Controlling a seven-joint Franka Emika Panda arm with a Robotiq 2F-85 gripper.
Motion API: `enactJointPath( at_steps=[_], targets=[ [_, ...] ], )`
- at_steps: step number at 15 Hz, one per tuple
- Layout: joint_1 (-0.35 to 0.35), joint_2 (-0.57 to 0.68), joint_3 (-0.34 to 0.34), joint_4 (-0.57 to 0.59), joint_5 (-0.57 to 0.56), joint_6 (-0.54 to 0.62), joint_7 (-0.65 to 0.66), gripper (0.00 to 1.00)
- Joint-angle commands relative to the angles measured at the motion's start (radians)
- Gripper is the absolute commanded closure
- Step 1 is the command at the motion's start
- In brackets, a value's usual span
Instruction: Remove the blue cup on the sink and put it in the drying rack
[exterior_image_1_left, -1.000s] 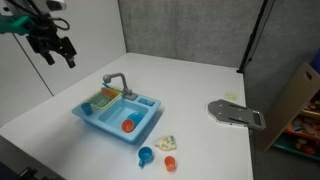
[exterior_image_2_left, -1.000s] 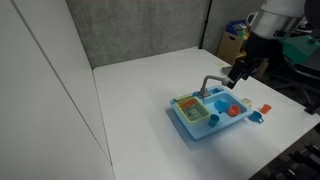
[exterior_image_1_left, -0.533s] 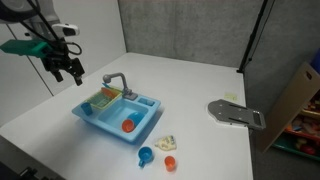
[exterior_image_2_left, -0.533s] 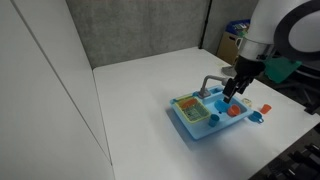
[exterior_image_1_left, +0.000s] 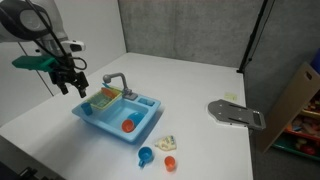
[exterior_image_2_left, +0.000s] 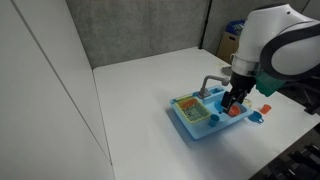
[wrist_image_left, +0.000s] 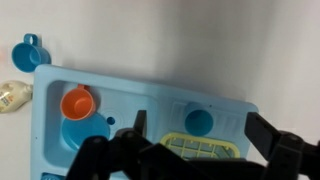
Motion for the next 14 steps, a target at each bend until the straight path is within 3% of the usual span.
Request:
enactJointPath(
  at_steps=[1,6,14],
  targets=[
    [0.01,0.006,-0.01,0.003,0.004,-0.002,-0.003,0.0],
    [0.017,0.014,-0.018,0.0,-0.031,0.014,0.056,0.0],
    [0.032,0.127,-0.009,0.019,0.002,0.2,0.006,0.0]
  ],
)
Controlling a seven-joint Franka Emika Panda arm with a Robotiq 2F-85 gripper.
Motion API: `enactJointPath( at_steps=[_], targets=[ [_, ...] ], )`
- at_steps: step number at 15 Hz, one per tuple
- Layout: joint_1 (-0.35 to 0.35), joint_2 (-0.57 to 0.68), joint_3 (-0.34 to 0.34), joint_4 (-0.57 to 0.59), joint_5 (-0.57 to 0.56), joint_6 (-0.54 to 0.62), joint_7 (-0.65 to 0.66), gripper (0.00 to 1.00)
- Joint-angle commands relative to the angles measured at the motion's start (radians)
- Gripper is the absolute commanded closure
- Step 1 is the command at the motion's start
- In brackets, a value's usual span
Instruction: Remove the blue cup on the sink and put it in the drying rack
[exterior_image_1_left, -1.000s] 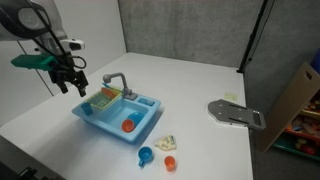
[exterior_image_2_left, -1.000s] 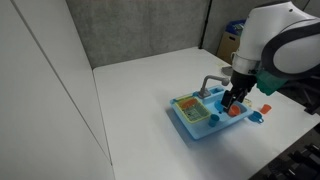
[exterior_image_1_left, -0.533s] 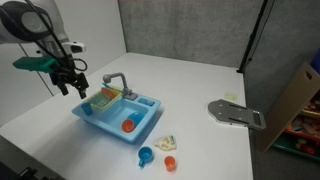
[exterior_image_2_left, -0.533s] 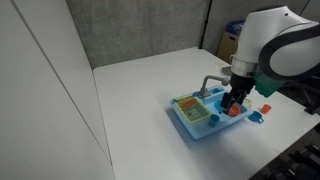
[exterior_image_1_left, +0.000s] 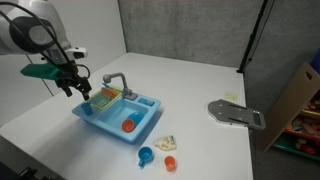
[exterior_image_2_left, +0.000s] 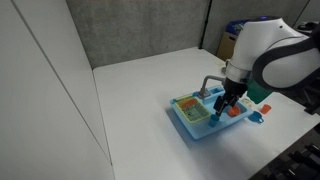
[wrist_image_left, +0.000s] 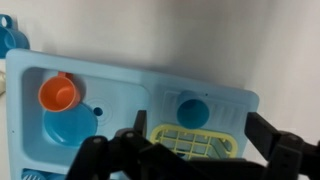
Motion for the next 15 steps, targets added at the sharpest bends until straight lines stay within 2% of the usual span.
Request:
enactJointPath(
  at_steps=[1,6,15],
  targets=[
    [0.019,0.062,-0.006,0.023,0.003,0.078,-0.013,0.0],
    [0.024,0.122,-0.009,0.046,0.011,0.152,-0.035,0.0],
    [0.037,0.208,-0.028,0.11,-0.001,0.15,-0.028,0.0]
  ],
)
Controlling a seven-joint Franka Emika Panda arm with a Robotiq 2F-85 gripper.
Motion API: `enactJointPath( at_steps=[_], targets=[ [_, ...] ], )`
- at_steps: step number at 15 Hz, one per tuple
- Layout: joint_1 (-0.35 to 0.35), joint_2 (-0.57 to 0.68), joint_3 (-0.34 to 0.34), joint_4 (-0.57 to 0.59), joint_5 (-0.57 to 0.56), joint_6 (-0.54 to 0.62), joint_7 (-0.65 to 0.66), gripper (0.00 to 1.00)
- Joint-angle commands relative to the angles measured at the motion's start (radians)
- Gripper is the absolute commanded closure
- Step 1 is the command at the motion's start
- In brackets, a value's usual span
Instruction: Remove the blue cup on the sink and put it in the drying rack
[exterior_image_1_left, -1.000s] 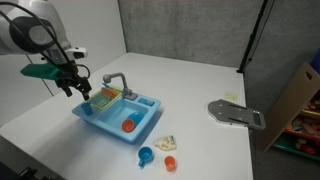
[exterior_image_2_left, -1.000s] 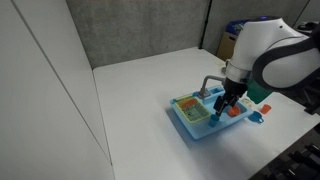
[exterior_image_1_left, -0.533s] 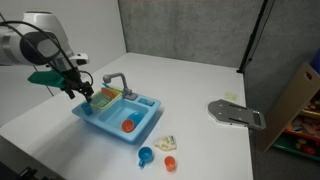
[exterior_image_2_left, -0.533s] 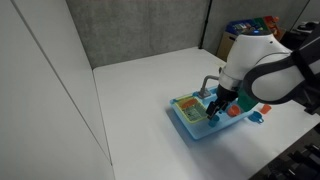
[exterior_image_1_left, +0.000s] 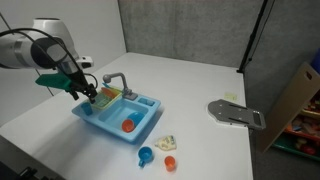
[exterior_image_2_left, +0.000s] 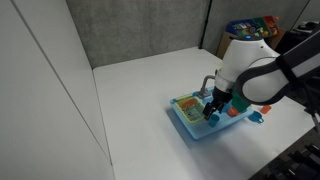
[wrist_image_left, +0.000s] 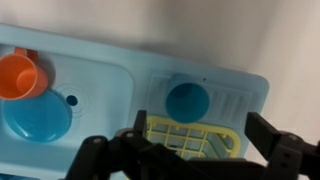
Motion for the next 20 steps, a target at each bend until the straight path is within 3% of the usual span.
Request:
enactJointPath(
  at_steps=[1,5,6,7,14,20],
  targets=[
    [0.022,0.045,-0.022,0.042,-0.004,-0.002,-0.012,0.0],
    [0.032,0.076,-0.027,0.058,-0.001,-0.007,-0.015,0.0],
    [0.033,0.08,-0.026,0.06,0.001,-0.011,-0.017,0.08],
    [0.034,0.081,-0.025,0.06,0.003,-0.014,-0.018,0.25],
    [0.032,0.072,-0.028,0.052,0.009,-0.021,-0.016,0.8],
    [0.022,0.052,-0.013,0.085,0.03,-0.068,-0.025,0.83]
  ],
)
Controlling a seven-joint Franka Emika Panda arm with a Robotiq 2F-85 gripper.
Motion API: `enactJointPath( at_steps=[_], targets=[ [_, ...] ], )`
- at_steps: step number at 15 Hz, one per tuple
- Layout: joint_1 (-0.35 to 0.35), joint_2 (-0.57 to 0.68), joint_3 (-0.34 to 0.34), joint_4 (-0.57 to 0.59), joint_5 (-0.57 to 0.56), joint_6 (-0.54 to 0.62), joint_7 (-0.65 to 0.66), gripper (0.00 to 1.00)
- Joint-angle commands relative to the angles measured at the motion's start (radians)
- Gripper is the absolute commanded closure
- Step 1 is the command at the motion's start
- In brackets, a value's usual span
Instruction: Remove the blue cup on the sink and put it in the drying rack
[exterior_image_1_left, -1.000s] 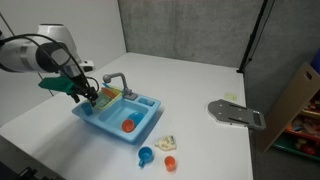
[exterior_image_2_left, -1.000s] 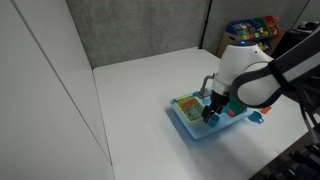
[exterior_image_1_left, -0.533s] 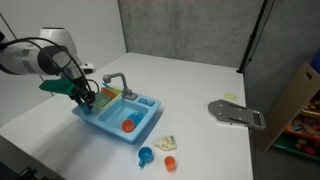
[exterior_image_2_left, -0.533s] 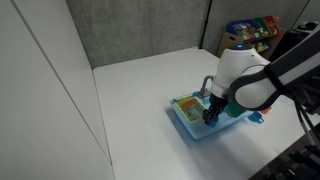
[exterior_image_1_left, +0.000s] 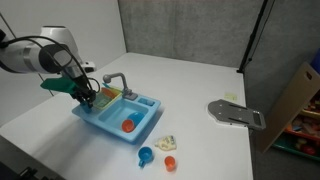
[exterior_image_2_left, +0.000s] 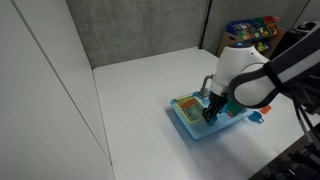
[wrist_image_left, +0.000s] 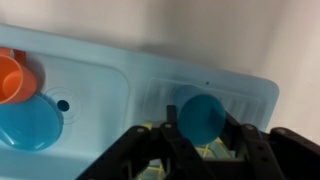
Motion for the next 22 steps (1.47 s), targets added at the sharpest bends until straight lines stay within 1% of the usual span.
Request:
enactJointPath(
  at_steps=[1,5,9,14,22],
  targets=[
    [-0.004,-0.025,0.01,0.046,0.039,-0.078,-0.027,0.83],
    [0.004,-0.031,0.009,0.122,0.054,-0.164,-0.01,0.83],
    [0.013,-0.007,-0.001,0.209,0.045,-0.227,0.009,0.83],
    [0.027,0.036,-0.009,0.277,0.03,-0.222,0.023,0.83],
    [0.06,0.122,-0.044,0.346,0.015,-0.214,0.042,0.83]
  ],
)
